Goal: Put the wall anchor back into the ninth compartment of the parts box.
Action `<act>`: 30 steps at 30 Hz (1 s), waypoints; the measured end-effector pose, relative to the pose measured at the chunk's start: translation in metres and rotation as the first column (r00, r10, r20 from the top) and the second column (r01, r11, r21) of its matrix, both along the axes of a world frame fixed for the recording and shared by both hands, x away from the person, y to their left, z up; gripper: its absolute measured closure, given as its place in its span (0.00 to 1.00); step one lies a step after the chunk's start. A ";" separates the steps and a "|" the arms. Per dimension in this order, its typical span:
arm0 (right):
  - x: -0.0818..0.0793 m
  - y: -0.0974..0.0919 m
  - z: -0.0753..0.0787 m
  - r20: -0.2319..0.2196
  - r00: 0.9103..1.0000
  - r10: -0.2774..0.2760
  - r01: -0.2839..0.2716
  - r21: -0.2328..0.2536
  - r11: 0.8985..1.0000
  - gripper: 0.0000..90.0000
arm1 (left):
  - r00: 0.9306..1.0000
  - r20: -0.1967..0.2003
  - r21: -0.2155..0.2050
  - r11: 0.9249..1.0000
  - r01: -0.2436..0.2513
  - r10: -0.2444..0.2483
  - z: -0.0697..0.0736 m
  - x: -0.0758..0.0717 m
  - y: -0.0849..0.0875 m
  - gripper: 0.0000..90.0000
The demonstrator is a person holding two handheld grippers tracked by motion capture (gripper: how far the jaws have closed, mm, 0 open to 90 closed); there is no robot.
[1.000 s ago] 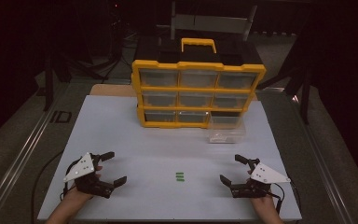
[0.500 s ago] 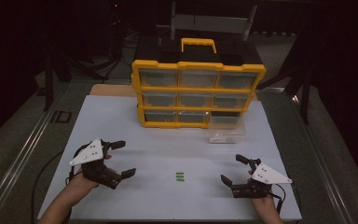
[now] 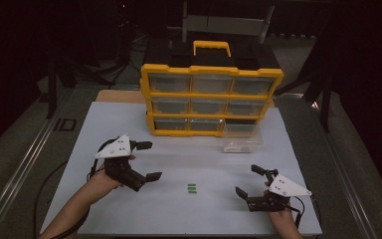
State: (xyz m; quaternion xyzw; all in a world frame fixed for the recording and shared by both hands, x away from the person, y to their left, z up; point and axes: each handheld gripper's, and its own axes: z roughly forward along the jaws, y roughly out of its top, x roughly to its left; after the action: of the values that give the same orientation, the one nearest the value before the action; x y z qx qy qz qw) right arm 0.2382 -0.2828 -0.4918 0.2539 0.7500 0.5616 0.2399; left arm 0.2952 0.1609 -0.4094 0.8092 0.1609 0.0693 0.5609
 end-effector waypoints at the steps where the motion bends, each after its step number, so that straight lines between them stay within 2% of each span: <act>1: 0.000 0.000 0.000 -0.002 1.000 0.002 -0.002 0.000 1.000 0.10 | 1.000 0.005 0.004 1.000 0.007 -0.007 0.001 0.001 -0.003 0.00; 9: 0.000 0.001 0.000 -0.004 1.000 0.006 -0.006 0.003 1.000 0.10 | 0.998 0.004 0.014 0.998 0.060 -0.060 0.009 0.009 -0.025 0.00; 16: 0.000 0.001 0.000 -0.001 1.000 0.014 -0.014 0.002 1.000 0.10 | 0.994 0.000 0.028 0.993 0.111 -0.111 0.011 0.015 -0.047 0.00; 24: 0.000 0.002 -0.001 -0.001 1.000 0.019 -0.019 -0.005 1.000 0.10 | 0.988 -0.002 0.052 0.986 0.156 -0.156 0.006 0.020 -0.066 0.00; 27: 0.000 0.002 -0.001 -0.004 1.000 0.020 -0.020 -0.005 1.000 0.10 | 0.986 -0.001 0.066 0.984 0.168 -0.168 0.001 0.021 -0.074 0.00; 30: 0.000 0.003 -0.001 -0.006 1.000 0.019 -0.020 -0.006 1.000 0.10 | 0.983 -0.018 0.070 0.981 0.182 -0.181 -0.006 0.024 -0.081 0.00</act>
State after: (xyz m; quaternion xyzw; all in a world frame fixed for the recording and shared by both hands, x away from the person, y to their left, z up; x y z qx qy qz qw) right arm 0.2380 -0.2802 -0.4925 0.2474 0.7549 0.5609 0.2331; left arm 0.3196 0.0798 -0.4158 0.8403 0.0870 0.0190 0.5348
